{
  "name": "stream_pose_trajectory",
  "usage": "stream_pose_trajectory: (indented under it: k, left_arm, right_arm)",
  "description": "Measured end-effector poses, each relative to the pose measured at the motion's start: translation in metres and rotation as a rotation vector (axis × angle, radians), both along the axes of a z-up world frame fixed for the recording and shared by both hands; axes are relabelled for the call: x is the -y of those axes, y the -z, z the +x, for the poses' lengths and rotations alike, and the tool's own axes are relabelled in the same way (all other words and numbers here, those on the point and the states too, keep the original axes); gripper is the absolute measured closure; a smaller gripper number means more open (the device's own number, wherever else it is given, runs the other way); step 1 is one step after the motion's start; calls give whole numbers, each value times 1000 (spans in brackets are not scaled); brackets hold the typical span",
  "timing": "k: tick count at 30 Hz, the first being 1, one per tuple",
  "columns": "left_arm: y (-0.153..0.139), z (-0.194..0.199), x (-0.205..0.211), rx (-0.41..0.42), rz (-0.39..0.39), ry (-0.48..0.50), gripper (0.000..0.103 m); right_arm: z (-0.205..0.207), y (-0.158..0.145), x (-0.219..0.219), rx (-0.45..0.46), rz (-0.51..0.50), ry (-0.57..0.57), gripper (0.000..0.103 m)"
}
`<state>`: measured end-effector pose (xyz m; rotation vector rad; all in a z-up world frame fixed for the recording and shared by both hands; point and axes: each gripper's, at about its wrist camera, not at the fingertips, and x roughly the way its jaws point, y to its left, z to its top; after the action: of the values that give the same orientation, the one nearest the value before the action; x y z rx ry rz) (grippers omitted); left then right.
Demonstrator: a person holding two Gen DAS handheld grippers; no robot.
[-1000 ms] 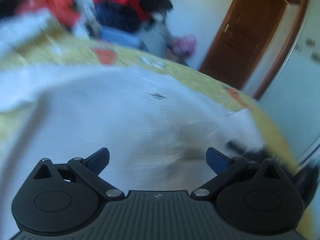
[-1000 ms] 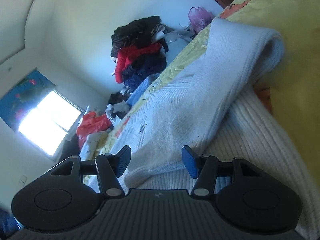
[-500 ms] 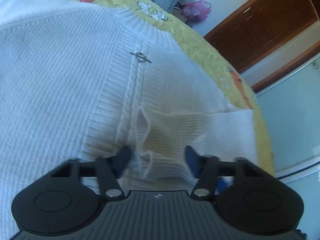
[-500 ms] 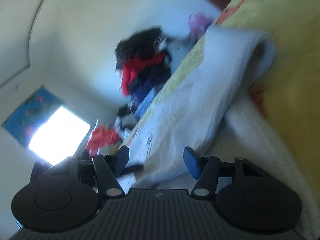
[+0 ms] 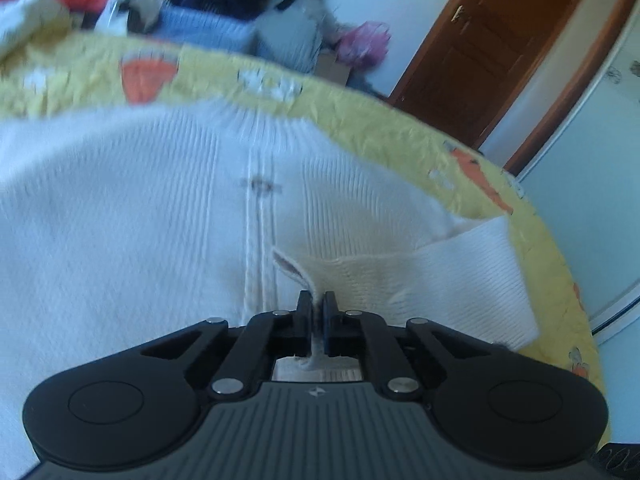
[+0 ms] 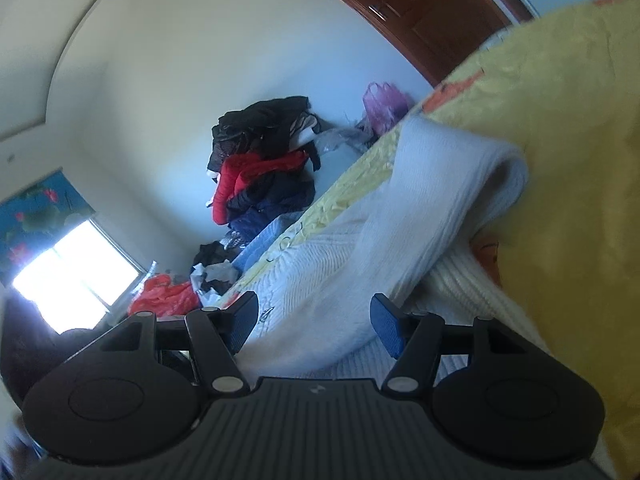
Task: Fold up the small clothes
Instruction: 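Carry the sleeve across the cardigan body with the right gripper and release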
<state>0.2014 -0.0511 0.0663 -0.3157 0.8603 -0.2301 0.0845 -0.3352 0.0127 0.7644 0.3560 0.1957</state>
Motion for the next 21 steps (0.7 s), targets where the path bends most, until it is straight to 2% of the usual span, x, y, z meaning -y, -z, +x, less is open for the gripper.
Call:
stream_pose_trajectory:
  k: [4, 7, 11, 16, 19, 21]
  left_arm:
    - [-27, -1, -33, 82, 54, -53, 98]
    - [-34, -1, -68, 105, 122, -139, 98]
    - [-16, 4, -116, 30, 153, -213, 98]
    - [27, 8, -125, -85, 213, -208, 98]
    - [33, 1, -127, -35, 209, -231, 92]
    - [25, -9, -126, -15, 220, -289, 80]
  right_arm:
    - [0, -3, -8, 15, -65, -13, 32]
    - [4, -4, -10, 13, -80, -22, 31]
    - [9, -4, -12, -1, -90, -30, 31]
    - [11, -1, -11, -20, -100, -34, 29]
    - [14, -2, -13, -37, -101, -32, 29]
    - [15, -1, -12, -47, -101, -33, 29]
